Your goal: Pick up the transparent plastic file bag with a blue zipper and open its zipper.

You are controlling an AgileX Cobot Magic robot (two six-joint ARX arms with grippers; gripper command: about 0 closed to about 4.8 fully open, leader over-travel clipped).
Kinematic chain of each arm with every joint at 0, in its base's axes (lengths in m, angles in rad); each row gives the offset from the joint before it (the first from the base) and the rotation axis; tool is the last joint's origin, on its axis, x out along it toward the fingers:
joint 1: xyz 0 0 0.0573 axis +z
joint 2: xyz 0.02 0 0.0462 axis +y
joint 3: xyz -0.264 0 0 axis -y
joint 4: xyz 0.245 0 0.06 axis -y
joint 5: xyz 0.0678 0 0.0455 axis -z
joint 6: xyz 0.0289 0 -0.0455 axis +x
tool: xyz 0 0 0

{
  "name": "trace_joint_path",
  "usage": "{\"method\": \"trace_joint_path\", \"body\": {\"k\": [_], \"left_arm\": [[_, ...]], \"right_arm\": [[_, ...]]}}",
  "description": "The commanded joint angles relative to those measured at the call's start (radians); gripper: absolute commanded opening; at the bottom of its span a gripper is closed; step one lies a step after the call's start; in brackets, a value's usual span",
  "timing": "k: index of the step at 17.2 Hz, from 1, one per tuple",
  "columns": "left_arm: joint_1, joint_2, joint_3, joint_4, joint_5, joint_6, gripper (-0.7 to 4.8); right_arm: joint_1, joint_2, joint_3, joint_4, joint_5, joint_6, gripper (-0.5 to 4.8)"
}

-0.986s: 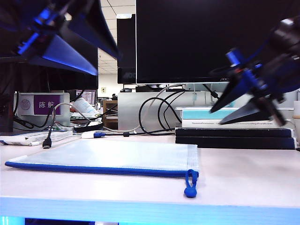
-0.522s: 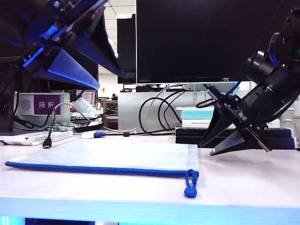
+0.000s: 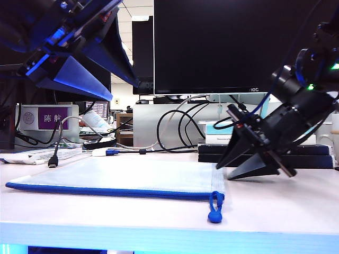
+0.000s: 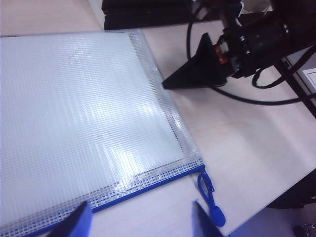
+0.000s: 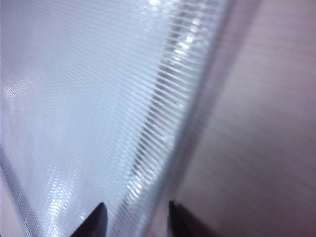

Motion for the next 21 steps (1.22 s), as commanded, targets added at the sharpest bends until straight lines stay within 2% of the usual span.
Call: {"method": "trace_joint_path", "body": {"k": [1,2,3,4,8,10,13,14,15,16,18,19,20,21], "left_arm": [[-0.002,0.000,0.003,0.009,0.000,-0.003,2.69],[-0.002,0.000,0.003,0.009,0.001,-0.003,2.69],[-0.002,0.000,0.003,0.009,0.001,-0.003,2.69],[-0.002,0.000,0.003,0.009,0.002,-0.003,2.69],[-0.002,0.000,0.003,0.004,0.004,-0.003,2.72],[-0.002,0.000,0.003,-0.002,0.004,-0.003,2.80],[-0.002,0.000,0.003,-0.002,0.005,-0.003,2.90],[-0.002,0.000,0.003,-0.002,0.010,-0.003,3.18],[-0.002,0.000,0.003,-0.002,0.043,-0.018,4.54],[-0.006,0.000,0.003,0.001,0.056,-0.056,4.79],[-0.027,0.000,0.003,-0.004,0.027,-0.059,4.79],[-0.037,0.000,0.003,-0.012,-0.013,-0.058,4.79],[-0.047,0.000,0.003,-0.032,-0.098,-0.053,4.79],[-0.050,0.000,0.003,-0.053,-0.156,-0.034,4.79]], "right_arm": [[0.038,0.035,-0.005,0.015,0.025,0.006,1.62],[0.048,0.040,-0.005,0.031,0.027,0.022,1.62],[0.063,0.048,-0.005,0.056,0.037,0.031,1.17],[0.070,0.051,-0.005,0.074,0.040,0.030,-0.12],[0.085,0.053,0.021,0.134,0.034,0.095,-0.05],[0.085,0.048,0.077,0.134,-0.075,0.106,-0.05],[0.085,0.013,0.149,0.096,-0.092,0.113,-0.05],[0.085,-0.003,0.166,0.087,-0.094,0.113,-0.05],[0.085,-0.029,0.190,0.081,-0.094,0.113,-0.05],[0.085,-0.043,0.209,0.080,-0.095,0.114,-0.05],[0.085,-0.060,0.234,0.028,-0.097,0.112,-0.05],[0.085,-0.061,0.234,-0.017,-0.094,0.097,0.19],[0.083,-0.058,0.233,-0.168,-0.060,0.019,1.59],[0.085,-0.058,0.231,-0.285,0.017,-0.055,1.91]]}}
